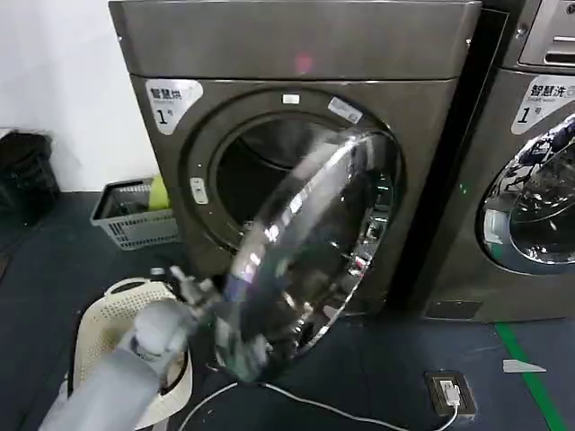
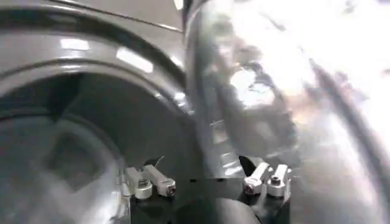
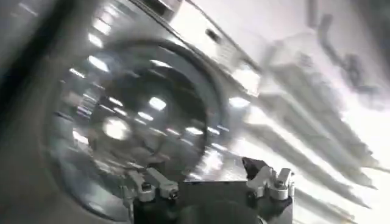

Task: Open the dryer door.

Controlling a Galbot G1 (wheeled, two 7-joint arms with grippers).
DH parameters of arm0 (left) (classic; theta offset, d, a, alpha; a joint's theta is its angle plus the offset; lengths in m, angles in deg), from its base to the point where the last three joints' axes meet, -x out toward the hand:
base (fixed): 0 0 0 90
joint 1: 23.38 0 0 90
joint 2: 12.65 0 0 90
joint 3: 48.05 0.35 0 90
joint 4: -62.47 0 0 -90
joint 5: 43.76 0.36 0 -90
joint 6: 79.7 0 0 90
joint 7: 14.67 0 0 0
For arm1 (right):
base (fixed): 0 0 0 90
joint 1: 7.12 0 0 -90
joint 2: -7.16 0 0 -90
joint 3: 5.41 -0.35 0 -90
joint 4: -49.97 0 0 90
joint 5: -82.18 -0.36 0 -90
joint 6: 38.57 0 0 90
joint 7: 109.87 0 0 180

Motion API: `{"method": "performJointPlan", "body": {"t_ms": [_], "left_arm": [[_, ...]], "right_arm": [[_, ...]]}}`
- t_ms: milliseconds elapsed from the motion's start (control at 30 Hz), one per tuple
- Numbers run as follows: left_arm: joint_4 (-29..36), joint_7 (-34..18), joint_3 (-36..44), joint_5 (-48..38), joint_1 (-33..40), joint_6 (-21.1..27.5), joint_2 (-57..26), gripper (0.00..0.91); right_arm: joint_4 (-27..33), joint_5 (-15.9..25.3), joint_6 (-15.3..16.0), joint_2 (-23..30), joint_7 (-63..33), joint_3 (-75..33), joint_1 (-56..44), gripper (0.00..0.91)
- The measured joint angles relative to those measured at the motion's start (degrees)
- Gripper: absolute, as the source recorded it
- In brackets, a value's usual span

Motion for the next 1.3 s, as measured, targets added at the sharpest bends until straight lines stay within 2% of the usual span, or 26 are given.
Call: {"method": "performJointPlan", "body": {"t_ms": [167, 300, 367, 567, 833, 1033, 1300], "left_arm": [[-0.4, -0.9, 5.4, 1.4, 1.9, 0.4, 2.9, 0.907], [-1.2, -1.6, 10.3, 3.7, 3.6, 0.7, 5.8, 0.907], [-2.0, -2.0, 12.7, 4.7, 4.6, 1.0, 7.5, 0.907], [-4.3, -3.5, 19.3, 6.3, 8.2, 1.7, 13.0, 0.907], [-9.8, -4.7, 25.9, 8.0, 13.1, 1.9, 21.1, 0.907], [-16.0, -5.7, 27.6, 10.2, 16.8, 1.9, 27.0, 0.907], [-23.8, -8.0, 27.4, 11.8, 19.4, 1.9, 33.3, 0.907]], "right_arm": [[4.1, 2.0, 3.0, 0.8, -6.1, -5.1, 1.1, 0.907], [7.6, 7.0, 5.1, 0.9, -11.9, -8.5, 2.2, 0.907], [9.5, 7.9, 5.1, 0.8, -13.7, -10.2, 2.7, 0.907], [14.3, 9.4, 2.6, 0.8, -15.2, -14.0, 3.1, 0.907], [14.8, 9.1, 1.6, 2.2, -16.9, -15.9, 3.0, 0.907], [15.5, 8.9, -0.4, 3.4, -19.4, -16.4, 2.3, 0.907], [16.4, 8.9, -0.7, 3.8, -22.6, -17.3, 2.4, 0.907]]}}
